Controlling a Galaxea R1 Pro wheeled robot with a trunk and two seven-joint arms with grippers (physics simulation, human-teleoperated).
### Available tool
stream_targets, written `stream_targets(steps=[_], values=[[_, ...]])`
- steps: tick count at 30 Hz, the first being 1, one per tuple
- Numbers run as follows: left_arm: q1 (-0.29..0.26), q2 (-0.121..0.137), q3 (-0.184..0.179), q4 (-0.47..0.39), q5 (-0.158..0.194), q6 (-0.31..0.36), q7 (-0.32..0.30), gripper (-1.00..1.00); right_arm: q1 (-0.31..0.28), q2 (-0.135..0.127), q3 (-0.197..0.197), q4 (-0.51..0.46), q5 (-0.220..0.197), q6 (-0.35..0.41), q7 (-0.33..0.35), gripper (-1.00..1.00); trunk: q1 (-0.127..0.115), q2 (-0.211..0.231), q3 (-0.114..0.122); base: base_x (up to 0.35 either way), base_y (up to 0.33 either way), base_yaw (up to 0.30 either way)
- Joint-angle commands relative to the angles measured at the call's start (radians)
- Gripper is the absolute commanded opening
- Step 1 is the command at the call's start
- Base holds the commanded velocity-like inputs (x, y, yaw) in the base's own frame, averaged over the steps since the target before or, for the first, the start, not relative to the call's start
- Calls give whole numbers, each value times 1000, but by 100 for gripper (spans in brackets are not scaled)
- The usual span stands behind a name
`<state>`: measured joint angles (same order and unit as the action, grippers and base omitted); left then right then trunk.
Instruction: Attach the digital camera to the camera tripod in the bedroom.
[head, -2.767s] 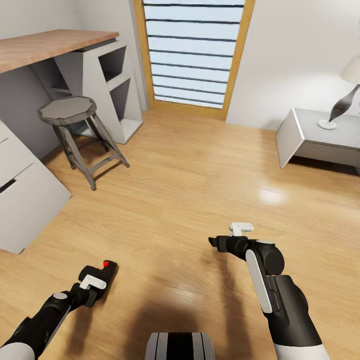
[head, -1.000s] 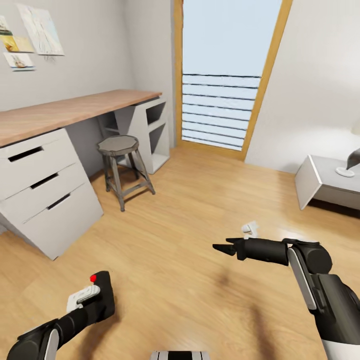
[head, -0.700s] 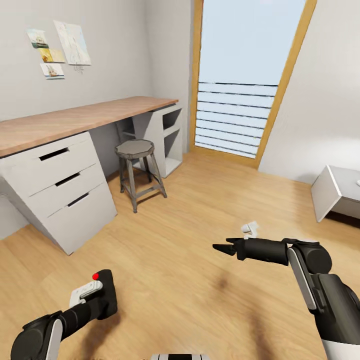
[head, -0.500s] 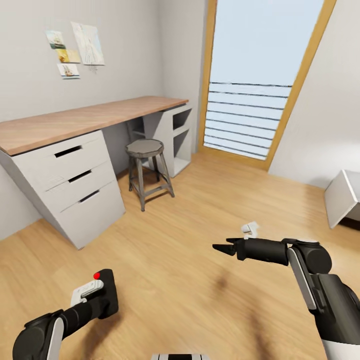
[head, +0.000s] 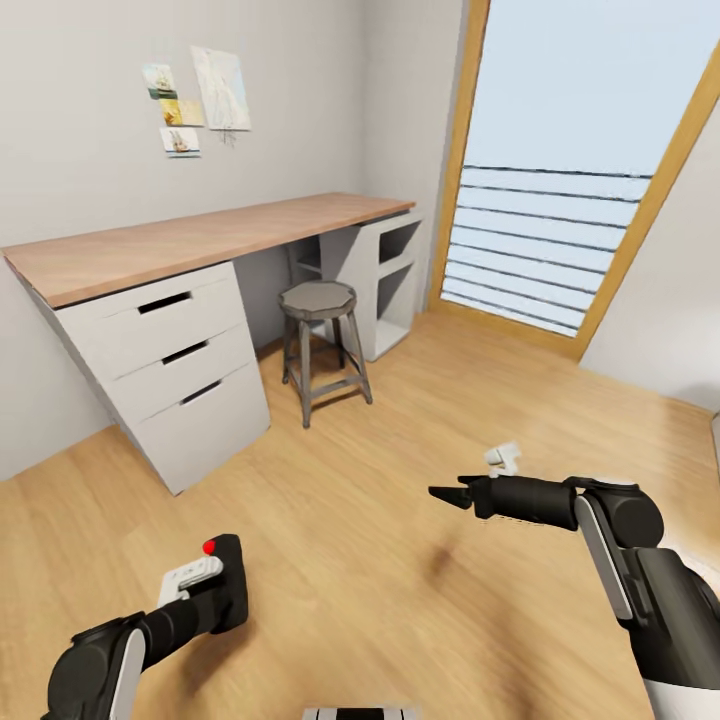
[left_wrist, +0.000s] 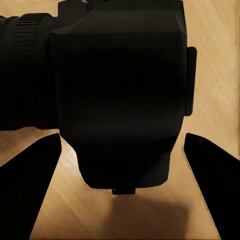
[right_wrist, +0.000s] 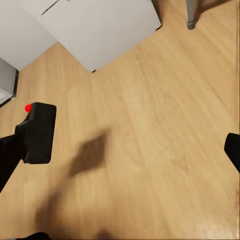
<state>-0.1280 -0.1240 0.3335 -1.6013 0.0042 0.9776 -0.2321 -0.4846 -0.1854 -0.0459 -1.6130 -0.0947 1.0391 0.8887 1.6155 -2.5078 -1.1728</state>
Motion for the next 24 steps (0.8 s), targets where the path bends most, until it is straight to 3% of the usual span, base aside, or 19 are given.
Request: stream_targets(steps=[1, 7, 11, 18, 22, 24], values=[[-1, -1, 0, -1, 1, 6, 0, -100, 0, 0, -1, 0, -10, 8, -5, 100, 0, 0, -1, 252, -220, 57], [2, -1, -7, -2, 2, 6, 8, -100, -1, 1, 0, 1, -9, 8, -14, 100, 0, 0, -1, 255, -229, 24], [23, -2, -5, -3, 2, 3, 10, -100, -1, 14, 3, 1, -8, 8, -78, 100, 0, 0, -1, 218, -199, 36], [69, -5, 1, -4, 4, -8, 16, -100, 0, 89, 20, 0, -7, 8, -373, 100, -2, 1, 15, 75, -69, 151], [85, -6, 16, 0, 5, -11, 36, -100, 6, 130, 107, 0, -7, 8, -563, 100, -3, 2, 30, 17, -16, 88], [86, -7, 26, 1, 5, -12, 38, -100, 7, 134, 121, 0, -7, 8, -583, 100, -4, 2, 38, 8, -8, 42]])
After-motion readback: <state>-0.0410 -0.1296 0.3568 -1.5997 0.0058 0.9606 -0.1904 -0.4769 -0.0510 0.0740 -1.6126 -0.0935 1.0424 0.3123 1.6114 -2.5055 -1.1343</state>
